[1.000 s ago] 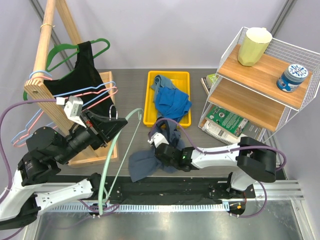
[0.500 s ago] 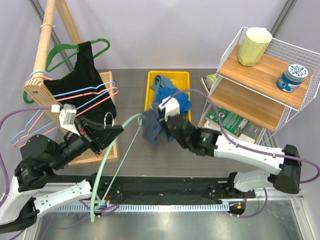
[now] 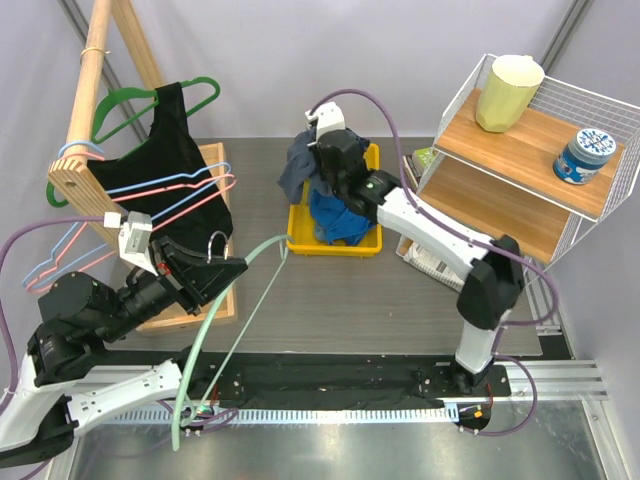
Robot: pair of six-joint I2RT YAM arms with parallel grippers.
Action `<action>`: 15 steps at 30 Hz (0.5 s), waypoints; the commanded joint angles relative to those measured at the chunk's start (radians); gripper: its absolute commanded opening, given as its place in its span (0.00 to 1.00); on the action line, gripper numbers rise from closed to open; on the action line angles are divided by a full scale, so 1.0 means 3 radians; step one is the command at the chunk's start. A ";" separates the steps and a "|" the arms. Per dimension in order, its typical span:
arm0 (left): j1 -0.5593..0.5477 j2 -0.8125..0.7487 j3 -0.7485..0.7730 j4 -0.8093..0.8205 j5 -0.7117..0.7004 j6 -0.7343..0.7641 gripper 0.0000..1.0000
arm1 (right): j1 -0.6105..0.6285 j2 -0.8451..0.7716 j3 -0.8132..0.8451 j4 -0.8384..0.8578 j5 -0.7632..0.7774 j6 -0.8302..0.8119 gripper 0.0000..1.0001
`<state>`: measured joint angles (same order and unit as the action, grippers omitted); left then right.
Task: Remove the tank top from the hanger
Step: Place the tank top in the bin.
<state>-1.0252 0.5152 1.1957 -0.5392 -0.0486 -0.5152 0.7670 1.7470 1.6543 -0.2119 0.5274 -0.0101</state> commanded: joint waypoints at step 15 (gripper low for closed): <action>0.0012 0.0215 0.0268 -0.0278 0.0243 -0.0052 0.00 | -0.0164 0.0502 0.0100 0.0384 0.0590 -0.1393 0.01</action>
<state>-1.0252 0.5575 1.2327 -0.6235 -0.0242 -0.5190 0.7158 1.9888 1.7126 -0.1780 0.7334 -0.3588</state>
